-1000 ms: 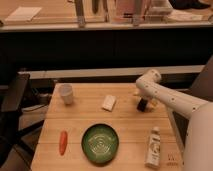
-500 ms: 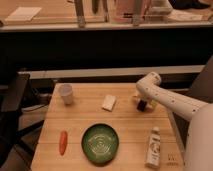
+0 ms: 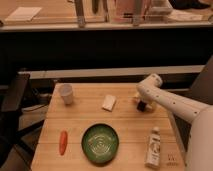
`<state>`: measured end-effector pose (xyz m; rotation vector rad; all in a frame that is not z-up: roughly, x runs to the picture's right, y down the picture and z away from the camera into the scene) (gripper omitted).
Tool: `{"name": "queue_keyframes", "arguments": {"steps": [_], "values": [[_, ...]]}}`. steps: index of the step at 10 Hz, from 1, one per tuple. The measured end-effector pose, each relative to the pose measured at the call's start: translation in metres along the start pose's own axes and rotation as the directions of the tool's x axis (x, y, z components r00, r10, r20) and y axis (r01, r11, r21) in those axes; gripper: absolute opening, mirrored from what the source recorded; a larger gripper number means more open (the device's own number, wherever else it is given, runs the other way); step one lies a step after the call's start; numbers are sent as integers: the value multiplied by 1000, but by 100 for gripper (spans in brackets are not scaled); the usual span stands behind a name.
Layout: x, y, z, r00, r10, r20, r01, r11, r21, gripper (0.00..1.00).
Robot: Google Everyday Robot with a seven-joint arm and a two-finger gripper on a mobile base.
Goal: Place the eraser on the white sponge
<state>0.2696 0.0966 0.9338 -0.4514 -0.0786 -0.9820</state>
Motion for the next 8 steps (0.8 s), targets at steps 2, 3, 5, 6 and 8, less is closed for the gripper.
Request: {"name": "queue_keyframes", "arguments": {"steps": [2, 3, 5, 6, 8], "values": [[-2, 2, 2, 1000, 2, 0, -2, 1000, 6, 80], [-2, 3, 3, 1000, 3, -1, -3, 1000, 8, 80], [-3, 6, 4, 1000, 5, -2, -5, 1000, 12, 80], [-4, 8, 6, 1000, 7, -2, -7, 1000, 14, 80], [-4, 10, 10, 1000, 12, -3, -11, 1000, 16, 80]]}}
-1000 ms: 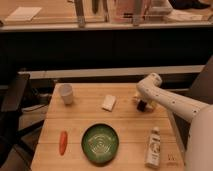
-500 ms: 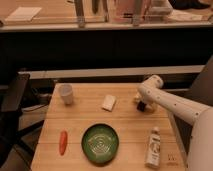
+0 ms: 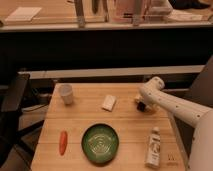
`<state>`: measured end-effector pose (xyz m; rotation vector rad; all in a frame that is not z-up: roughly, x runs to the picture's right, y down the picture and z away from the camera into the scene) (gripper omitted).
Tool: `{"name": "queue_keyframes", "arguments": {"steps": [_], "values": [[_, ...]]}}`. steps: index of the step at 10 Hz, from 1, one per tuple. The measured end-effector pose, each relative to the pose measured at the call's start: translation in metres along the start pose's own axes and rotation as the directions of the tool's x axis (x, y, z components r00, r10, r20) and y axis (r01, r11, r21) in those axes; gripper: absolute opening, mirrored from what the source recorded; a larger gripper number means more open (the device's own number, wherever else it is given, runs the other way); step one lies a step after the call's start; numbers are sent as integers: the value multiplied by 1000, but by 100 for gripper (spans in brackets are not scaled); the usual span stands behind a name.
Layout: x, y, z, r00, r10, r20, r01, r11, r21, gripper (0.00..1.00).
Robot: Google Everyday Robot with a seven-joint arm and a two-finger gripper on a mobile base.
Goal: Place the eraser on the white sponge
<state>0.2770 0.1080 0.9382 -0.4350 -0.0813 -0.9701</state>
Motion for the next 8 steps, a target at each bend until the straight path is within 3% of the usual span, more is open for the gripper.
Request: {"name": "queue_keyframes", "arguments": {"steps": [2, 4, 6, 8], "values": [[0, 2, 2, 1000, 7, -1, -7, 1000, -1, 78], [-2, 6, 3, 1000, 14, -3, -14, 1000, -2, 70], [-2, 9, 3, 1000, 21, -4, -21, 1000, -1, 57], [1, 12, -4, 999, 34, -3, -34, 999, 0, 34]]}}
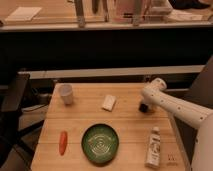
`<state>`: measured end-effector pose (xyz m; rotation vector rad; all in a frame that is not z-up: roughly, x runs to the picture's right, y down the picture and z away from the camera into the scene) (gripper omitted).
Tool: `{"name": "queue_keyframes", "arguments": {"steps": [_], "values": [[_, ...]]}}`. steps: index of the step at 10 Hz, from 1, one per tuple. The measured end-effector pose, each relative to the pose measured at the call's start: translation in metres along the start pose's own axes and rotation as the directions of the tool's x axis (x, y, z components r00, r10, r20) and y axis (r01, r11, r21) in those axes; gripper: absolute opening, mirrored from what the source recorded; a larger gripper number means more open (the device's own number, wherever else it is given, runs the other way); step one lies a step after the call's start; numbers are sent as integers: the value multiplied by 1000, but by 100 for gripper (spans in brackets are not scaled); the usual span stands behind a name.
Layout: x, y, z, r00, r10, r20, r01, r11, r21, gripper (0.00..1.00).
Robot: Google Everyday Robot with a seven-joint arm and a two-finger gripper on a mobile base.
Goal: Place the eraser on the white sponge
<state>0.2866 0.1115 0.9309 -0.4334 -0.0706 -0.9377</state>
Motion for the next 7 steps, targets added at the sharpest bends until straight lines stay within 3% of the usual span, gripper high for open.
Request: {"name": "queue_keyframes", "arguments": {"steps": [3, 7], "values": [[-7, -13, -2, 1000, -9, 4, 9, 1000, 6, 5], [-8, -15, -8, 1000, -8, 7, 8, 1000, 14, 3]]}}
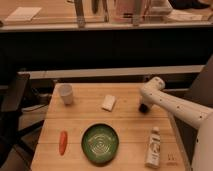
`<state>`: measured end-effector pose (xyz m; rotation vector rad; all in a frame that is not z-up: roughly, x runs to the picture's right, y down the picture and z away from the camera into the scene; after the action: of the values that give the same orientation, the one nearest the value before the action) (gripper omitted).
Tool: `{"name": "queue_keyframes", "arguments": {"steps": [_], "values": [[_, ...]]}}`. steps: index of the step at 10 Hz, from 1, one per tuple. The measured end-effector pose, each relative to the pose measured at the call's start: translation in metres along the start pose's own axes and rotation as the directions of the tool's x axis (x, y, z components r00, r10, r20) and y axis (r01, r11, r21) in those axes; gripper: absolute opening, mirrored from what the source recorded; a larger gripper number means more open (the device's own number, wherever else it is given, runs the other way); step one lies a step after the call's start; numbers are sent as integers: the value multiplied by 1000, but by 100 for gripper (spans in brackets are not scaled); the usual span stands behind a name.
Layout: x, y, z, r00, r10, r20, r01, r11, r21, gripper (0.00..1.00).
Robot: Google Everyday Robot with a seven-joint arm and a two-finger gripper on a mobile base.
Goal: Place the eraser on the white sponge
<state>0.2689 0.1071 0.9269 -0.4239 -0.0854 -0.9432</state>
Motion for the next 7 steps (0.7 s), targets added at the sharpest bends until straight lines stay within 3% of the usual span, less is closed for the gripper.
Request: {"name": "queue_keyframes", "arguments": {"steps": [5, 7], "values": [[-20, -29, -11, 999, -32, 8, 32, 999, 9, 3], [-20, -30, -14, 999, -39, 8, 39, 999, 14, 3]]}}
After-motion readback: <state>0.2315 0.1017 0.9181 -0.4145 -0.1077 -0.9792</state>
